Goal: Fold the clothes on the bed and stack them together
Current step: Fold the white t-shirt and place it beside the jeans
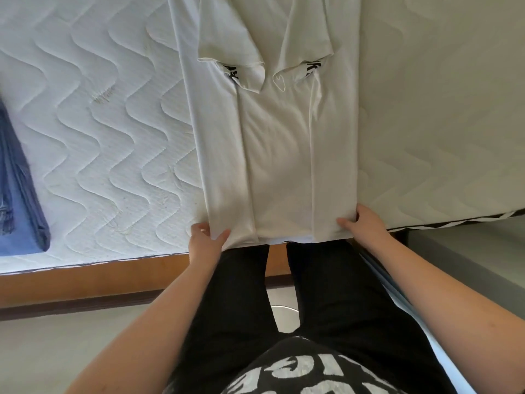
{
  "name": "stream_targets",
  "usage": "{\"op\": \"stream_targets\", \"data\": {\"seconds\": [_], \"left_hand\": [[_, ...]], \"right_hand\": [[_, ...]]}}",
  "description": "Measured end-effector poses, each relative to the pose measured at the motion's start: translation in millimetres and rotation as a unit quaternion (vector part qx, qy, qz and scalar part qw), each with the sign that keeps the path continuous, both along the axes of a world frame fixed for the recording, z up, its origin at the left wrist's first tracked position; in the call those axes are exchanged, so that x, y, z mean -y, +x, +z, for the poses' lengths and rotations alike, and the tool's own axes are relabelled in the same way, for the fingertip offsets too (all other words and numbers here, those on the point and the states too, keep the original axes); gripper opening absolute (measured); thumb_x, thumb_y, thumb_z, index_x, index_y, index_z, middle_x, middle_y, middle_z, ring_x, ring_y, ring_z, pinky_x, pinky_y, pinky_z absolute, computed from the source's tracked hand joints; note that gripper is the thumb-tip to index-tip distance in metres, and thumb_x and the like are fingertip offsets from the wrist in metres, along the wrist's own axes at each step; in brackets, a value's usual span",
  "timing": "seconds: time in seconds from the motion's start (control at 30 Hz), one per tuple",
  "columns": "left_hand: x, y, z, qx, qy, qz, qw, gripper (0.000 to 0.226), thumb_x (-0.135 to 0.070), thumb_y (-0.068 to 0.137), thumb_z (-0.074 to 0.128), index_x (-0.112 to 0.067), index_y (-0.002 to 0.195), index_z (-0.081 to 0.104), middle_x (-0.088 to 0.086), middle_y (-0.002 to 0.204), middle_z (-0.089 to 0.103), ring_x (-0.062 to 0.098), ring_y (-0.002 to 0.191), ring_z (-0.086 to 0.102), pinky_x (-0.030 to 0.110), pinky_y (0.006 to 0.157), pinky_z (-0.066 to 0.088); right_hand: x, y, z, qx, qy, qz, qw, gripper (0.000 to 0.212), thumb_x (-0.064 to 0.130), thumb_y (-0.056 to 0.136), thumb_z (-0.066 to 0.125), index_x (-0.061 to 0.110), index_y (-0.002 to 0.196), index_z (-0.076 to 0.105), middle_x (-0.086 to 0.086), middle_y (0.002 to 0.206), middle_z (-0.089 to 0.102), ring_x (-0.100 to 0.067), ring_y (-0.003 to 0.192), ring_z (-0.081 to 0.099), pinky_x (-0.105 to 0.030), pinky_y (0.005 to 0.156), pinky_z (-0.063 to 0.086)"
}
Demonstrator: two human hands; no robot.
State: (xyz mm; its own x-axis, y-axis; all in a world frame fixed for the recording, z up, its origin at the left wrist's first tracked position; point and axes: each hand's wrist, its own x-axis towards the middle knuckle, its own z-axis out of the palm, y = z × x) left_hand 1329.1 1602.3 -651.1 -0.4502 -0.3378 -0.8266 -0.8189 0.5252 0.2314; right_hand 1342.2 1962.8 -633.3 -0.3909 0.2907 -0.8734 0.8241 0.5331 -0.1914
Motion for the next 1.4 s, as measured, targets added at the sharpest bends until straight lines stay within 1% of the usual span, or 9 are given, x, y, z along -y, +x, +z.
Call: {"op": "stream_targets", "data": {"seconds": [0.13, 0.43, 0.6, 0.7, 0.87, 1.03, 1.23, 1.33, 1.4], "left_hand": [[14, 8, -4, 0.009, 0.023, -0.078, 0.997, 0.027, -0.040, 0.092, 0.064, -0.018, 0.104, 0.054, -0.005, 0.090, 0.061, 0.020, 0.085, 0.060, 0.031, 0.069, 0.041], [6, 31, 21, -0.088, 0.089, 0.105, 0.987, 0.033, -0.022, 0.098, 0.056, -0.042, 0.118, 0.039, -0.008, 0.101, 0.065, 0.013, 0.081, 0.071, 0.026, 0.062, 0.059], [2, 37, 44, -0.112, 0.091, -0.059, 0.988, 0.033, -0.015, 0.104, 0.041, -0.037, 0.099, 0.065, -0.010, 0.108, 0.062, 0.016, 0.098, 0.057, 0.021, 0.081, 0.042], [6, 29, 56, -0.104, 0.111, -0.163, 0.975, 0.026, -0.020, 0.102, 0.048, -0.034, 0.118, 0.064, -0.005, 0.119, 0.053, 0.013, 0.107, 0.050, 0.022, 0.093, 0.034], [9, 21, 79, -0.110, 0.042, -0.345, 0.931, 0.058, -0.021, 0.084, 0.074, -0.027, 0.137, 0.053, 0.000, 0.122, 0.047, 0.023, 0.111, 0.052, 0.039, 0.106, 0.037], [-9, 22, 99, -0.209, -0.059, -0.317, 0.923, 0.043, 0.002, 0.082, 0.058, -0.020, 0.118, 0.068, 0.005, 0.106, 0.051, 0.030, 0.091, 0.049, 0.038, 0.090, 0.042], [-13, 1, 140, -0.411, -0.130, -0.408, 0.805, 0.021, 0.004, 0.066, 0.080, -0.013, 0.078, 0.075, 0.014, 0.128, 0.058, 0.037, 0.121, 0.050, 0.047, 0.100, 0.039], [-2, -10, 173, -0.464, -0.078, -0.504, 0.725, 0.037, 0.014, 0.047, 0.088, -0.008, 0.075, 0.076, 0.011, 0.106, 0.074, 0.030, 0.101, 0.071, 0.043, 0.087, 0.057], [2, -13, 195, -0.440, -0.062, -0.527, 0.725, 0.041, 0.013, 0.044, 0.090, -0.005, 0.079, 0.077, 0.009, 0.088, 0.076, 0.029, 0.080, 0.074, 0.042, 0.071, 0.061]], "right_hand": [[-3, 24, -3, -0.004, 0.034, 0.000, 0.999, 0.042, 0.029, 0.094, 0.063, 0.005, 0.127, 0.053, -0.015, 0.122, 0.062, -0.032, 0.111, 0.058, -0.034, 0.086, 0.042], [5, 56, 13, -0.137, 0.042, -0.135, 0.980, 0.023, 0.021, 0.096, 0.060, 0.024, 0.111, 0.043, 0.003, 0.105, 0.059, -0.012, 0.093, 0.057, -0.025, 0.080, 0.043], [-6, 60, 44, -0.175, -0.027, 0.028, 0.984, 0.015, 0.022, 0.099, 0.054, 0.033, 0.106, 0.062, 0.020, 0.106, 0.059, 0.000, 0.101, 0.052, -0.013, 0.086, 0.037], [-17, 61, 59, -0.135, -0.055, 0.133, 0.980, 0.040, 0.023, 0.095, 0.061, 0.031, 0.132, 0.052, 0.018, 0.123, 0.046, 0.000, 0.116, 0.039, -0.022, 0.102, 0.029], [-14, 60, 69, -0.170, -0.010, 0.259, 0.951, 0.050, 0.015, 0.085, 0.070, 0.028, 0.127, 0.046, 0.005, 0.126, 0.045, -0.007, 0.110, 0.045, -0.023, 0.097, 0.034], [-10, 53, 84, -0.311, 0.119, 0.308, 0.891, 0.025, 0.009, 0.085, 0.069, 0.014, 0.110, 0.064, -0.005, 0.105, 0.059, -0.022, 0.095, 0.058, -0.025, 0.080, 0.041], [-23, 28, 130, -0.436, 0.185, 0.329, 0.817, 0.023, 0.014, 0.077, 0.080, 0.008, 0.099, 0.074, -0.014, 0.118, 0.063, -0.035, 0.114, 0.058, -0.046, 0.096, 0.045], [-33, 21, 155, -0.458, 0.146, 0.331, 0.812, 0.028, 0.012, 0.078, 0.079, 0.004, 0.104, 0.073, -0.011, 0.111, 0.070, -0.033, 0.112, 0.063, -0.045, 0.098, 0.045], [-40, 22, 175, -0.468, 0.144, 0.336, 0.805, 0.025, 0.012, 0.079, 0.079, 0.004, 0.102, 0.073, -0.010, 0.102, 0.073, -0.033, 0.100, 0.067, -0.045, 0.090, 0.049]]}}
